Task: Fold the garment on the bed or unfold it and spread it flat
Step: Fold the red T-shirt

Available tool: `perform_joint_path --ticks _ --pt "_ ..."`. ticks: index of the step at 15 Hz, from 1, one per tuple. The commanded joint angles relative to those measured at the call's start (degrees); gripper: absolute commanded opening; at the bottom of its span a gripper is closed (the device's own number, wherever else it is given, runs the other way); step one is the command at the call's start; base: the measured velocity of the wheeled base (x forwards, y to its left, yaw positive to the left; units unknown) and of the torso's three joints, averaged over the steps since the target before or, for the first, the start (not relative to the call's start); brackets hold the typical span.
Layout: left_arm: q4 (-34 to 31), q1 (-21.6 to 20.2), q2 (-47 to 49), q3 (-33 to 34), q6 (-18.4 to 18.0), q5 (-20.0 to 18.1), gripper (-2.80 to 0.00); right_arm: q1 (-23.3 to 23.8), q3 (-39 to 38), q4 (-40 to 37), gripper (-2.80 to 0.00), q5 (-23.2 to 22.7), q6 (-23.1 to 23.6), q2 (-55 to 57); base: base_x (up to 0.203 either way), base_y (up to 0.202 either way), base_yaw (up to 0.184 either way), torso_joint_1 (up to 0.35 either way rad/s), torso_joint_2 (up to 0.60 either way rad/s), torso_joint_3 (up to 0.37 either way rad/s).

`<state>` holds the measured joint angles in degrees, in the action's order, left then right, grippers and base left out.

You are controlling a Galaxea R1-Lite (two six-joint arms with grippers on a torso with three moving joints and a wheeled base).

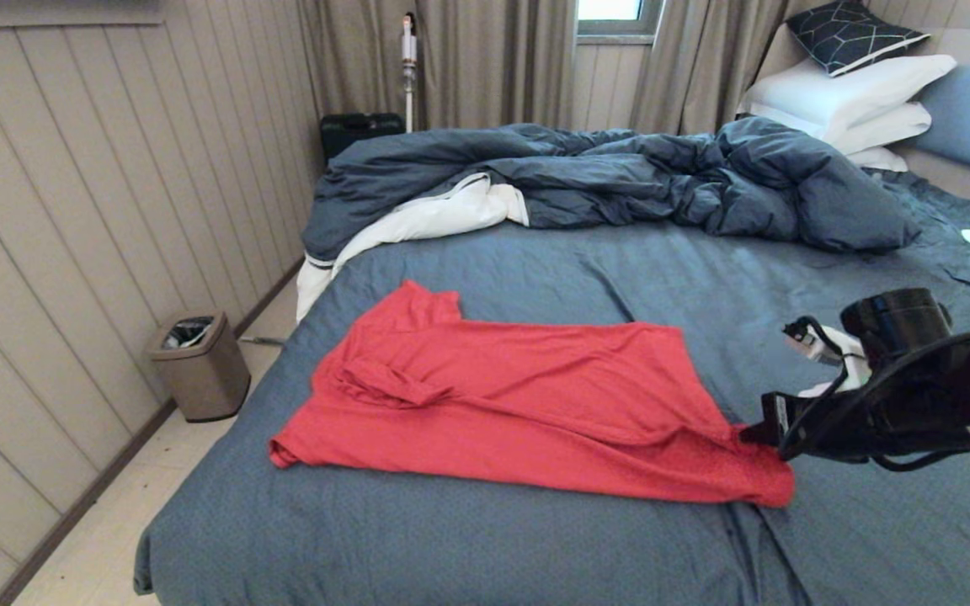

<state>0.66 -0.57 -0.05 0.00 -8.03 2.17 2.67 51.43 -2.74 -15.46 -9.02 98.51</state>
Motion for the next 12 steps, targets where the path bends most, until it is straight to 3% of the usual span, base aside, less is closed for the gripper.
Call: perform_joint_path --ticks 1,12 --pt "0.04 -0.04 0.05 0.00 -0.06 0.03 -2.80 0.05 0.32 3.79 -2.80 0.13 -1.45 -0.43 0.000 0.000 0.000 0.000 0.00 0.000" --pt "0.22 -0.04 0.05 0.00 -0.06 0.09 -2.80 0.41 7.87 7.71 -2.80 6.66 -3.73 6.72 0.000 0.000 0.000 0.000 0.00 0.000"
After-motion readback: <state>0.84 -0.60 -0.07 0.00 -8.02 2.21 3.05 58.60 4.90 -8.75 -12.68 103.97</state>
